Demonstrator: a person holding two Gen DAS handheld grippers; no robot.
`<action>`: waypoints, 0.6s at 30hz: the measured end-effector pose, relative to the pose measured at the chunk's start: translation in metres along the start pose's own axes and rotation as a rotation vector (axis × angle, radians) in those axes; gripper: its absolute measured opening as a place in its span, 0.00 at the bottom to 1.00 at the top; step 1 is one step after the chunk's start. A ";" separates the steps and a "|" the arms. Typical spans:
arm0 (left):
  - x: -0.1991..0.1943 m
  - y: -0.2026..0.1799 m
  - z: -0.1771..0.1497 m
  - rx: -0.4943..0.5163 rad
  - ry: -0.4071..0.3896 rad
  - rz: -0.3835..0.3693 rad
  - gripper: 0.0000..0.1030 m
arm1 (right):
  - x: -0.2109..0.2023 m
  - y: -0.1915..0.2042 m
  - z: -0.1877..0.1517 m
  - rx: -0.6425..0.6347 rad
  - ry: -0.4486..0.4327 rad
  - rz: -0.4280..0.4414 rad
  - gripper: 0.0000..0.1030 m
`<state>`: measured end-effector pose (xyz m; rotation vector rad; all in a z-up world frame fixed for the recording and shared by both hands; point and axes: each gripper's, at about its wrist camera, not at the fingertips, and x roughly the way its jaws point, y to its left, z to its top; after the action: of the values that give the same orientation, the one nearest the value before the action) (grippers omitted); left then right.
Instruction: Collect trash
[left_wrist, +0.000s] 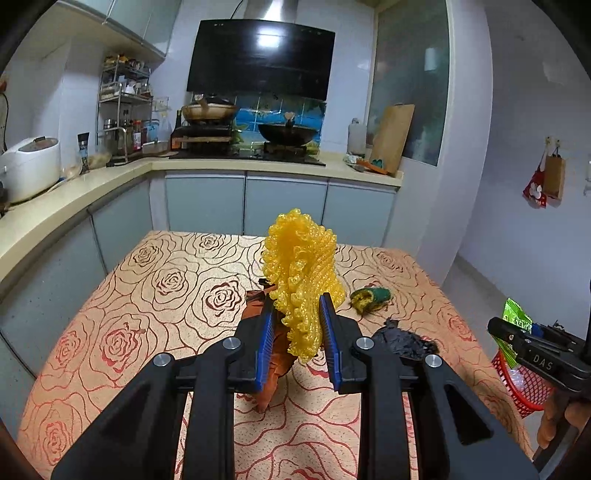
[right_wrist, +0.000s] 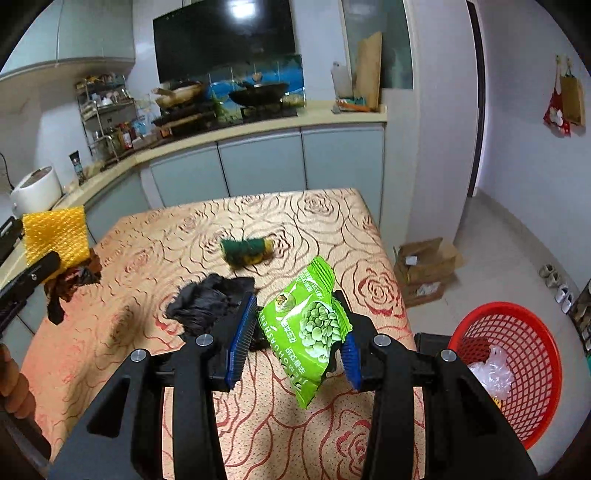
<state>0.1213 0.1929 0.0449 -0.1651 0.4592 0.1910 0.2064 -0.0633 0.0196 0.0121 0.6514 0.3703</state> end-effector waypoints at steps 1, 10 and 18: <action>-0.003 -0.001 0.001 0.003 -0.007 -0.005 0.22 | -0.004 0.000 0.001 -0.001 -0.009 0.000 0.40; -0.016 -0.007 0.005 0.014 -0.017 -0.051 0.22 | -0.029 -0.006 0.004 -0.004 -0.058 0.002 0.40; -0.003 -0.010 -0.014 0.001 0.055 -0.113 0.25 | -0.035 -0.010 0.002 0.004 -0.058 0.004 0.40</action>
<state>0.1154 0.1796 0.0351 -0.1946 0.5032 0.0758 0.1854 -0.0844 0.0400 0.0284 0.5948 0.3712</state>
